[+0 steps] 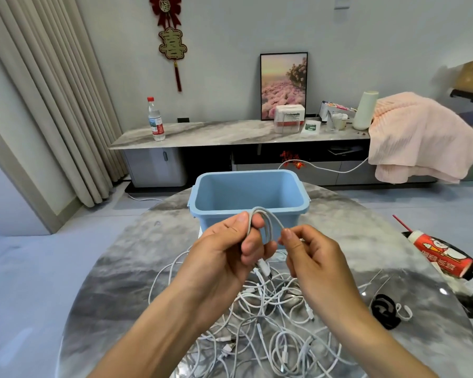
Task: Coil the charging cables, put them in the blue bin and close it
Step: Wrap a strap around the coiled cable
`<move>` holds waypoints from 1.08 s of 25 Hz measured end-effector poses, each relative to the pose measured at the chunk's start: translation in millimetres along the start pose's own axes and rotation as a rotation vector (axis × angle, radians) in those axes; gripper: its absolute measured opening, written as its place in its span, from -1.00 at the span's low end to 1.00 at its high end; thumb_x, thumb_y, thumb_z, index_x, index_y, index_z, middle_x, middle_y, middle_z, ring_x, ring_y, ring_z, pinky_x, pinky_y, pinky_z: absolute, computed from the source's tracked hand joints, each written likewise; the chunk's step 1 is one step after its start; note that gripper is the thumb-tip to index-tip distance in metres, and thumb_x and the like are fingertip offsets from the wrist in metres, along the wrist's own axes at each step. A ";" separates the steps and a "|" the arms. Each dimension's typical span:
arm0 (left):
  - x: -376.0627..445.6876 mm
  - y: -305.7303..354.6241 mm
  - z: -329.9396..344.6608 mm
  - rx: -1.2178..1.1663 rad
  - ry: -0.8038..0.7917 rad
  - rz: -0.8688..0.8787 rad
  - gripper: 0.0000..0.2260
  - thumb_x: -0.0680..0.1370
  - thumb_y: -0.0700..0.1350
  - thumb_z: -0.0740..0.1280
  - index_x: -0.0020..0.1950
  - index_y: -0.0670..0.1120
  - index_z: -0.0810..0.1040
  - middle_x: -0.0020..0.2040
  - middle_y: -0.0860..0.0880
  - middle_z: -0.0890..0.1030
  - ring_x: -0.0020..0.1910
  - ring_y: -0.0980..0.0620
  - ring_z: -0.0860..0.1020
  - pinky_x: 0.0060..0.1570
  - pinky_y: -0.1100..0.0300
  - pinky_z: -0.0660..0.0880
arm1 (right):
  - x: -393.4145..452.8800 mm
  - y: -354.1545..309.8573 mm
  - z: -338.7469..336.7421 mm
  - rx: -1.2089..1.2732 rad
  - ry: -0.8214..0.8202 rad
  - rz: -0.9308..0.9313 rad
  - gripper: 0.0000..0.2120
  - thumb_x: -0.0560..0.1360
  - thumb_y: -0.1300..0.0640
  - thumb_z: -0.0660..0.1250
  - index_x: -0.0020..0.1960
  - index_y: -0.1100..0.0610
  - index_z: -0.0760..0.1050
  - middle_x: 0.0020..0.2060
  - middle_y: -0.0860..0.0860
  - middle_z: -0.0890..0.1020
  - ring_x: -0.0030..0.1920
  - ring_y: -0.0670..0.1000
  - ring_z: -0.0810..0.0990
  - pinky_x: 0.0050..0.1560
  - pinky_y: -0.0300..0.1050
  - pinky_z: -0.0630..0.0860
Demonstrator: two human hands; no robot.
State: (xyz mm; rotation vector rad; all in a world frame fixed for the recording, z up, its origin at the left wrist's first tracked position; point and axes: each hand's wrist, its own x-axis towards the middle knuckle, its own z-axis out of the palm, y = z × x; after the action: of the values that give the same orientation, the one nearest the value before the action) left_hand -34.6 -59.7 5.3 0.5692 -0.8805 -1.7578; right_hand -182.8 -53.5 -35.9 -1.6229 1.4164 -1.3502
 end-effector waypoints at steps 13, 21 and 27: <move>7.9 -7.4 -39.3 1.332 -0.139 0.463 -0.79 0.65 -0.07 0.12 -0.06 -0.14 0.46 -0.30 0.08 0.50 -0.29 0.05 0.48 -0.23 0.05 0.46 | -18.6 -35.9 -8.1 -0.427 -0.274 -0.311 -0.82 0.49 -0.12 0.28 -0.08 -0.05 0.57 -0.41 -0.13 0.56 -0.35 -0.05 0.48 -0.30 -0.09 0.44; 0.3 2.2 -23.9 0.929 -0.252 0.062 -0.75 0.61 -0.04 0.14 -0.13 -0.10 0.55 -0.44 0.01 0.40 -0.38 0.00 0.31 -0.34 0.12 0.27 | 14.3 -15.2 -43.1 -0.263 -0.102 -0.508 -0.72 0.38 -0.15 0.49 -0.13 0.05 0.58 -0.35 -0.22 0.58 -0.34 -0.22 0.56 -0.29 -0.45 0.37; -12.6 -3.7 -25.2 0.650 -0.217 -0.048 -0.74 0.62 -0.10 0.15 -0.11 -0.19 0.56 -0.48 -0.02 0.41 -0.44 0.07 0.35 -0.27 0.31 0.41 | 9.3 -8.3 -30.4 -0.110 -0.044 -0.480 -0.74 0.36 -0.13 0.51 -0.19 0.04 0.60 -0.36 -0.04 0.63 -0.36 0.04 0.60 -0.35 0.01 0.53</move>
State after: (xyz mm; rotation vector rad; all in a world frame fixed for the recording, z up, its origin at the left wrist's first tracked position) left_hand -14.0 -54.5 -13.6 0.8257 -1.6238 -1.5761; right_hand -209.1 -54.7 -16.1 -2.1475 1.1316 -1.4980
